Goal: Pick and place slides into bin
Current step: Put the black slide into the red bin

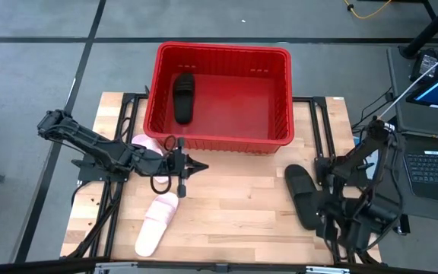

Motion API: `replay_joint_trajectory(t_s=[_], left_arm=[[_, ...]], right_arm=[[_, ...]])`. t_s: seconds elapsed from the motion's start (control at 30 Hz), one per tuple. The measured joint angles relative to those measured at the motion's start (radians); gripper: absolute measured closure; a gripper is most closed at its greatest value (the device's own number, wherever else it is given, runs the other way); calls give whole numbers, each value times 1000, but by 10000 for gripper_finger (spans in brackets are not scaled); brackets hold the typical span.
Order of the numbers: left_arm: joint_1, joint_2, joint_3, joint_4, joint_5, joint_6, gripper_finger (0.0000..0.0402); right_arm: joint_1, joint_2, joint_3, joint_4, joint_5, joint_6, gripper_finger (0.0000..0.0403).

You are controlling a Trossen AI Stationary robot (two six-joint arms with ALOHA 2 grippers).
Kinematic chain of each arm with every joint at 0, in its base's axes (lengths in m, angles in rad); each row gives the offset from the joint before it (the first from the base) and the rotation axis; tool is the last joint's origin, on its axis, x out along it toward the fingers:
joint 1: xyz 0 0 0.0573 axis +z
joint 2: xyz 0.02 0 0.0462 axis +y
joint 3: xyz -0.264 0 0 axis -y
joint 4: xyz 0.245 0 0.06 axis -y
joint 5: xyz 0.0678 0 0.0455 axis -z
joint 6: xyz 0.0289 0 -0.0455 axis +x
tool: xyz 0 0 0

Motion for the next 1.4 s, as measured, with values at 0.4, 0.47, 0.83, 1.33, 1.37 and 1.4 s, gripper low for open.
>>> replay_joint_trajectory(t_s=[0.4,0.47,0.83,1.33,1.37,1.4], left_arm=[[1,-1,0,18,-25,-3,399],[1,-1,0,18,-25,-3,400],[1,-1,0,9,-20,-3,400],[-8,-1,0,2,-17,49,400],[-8,-1,0,2,-17,49,400],[-8,-1,0,2,-17,50,399]], right_arm=[[13,1,-232,30,-85,84,384],[13,1,-262,51,-105,84,376],[13,0,-428,218,-109,80,364],[13,0,-478,232,-119,74,363],[12,0,-478,233,-130,74,363],[13,0,-478,233,-138,74,363]])
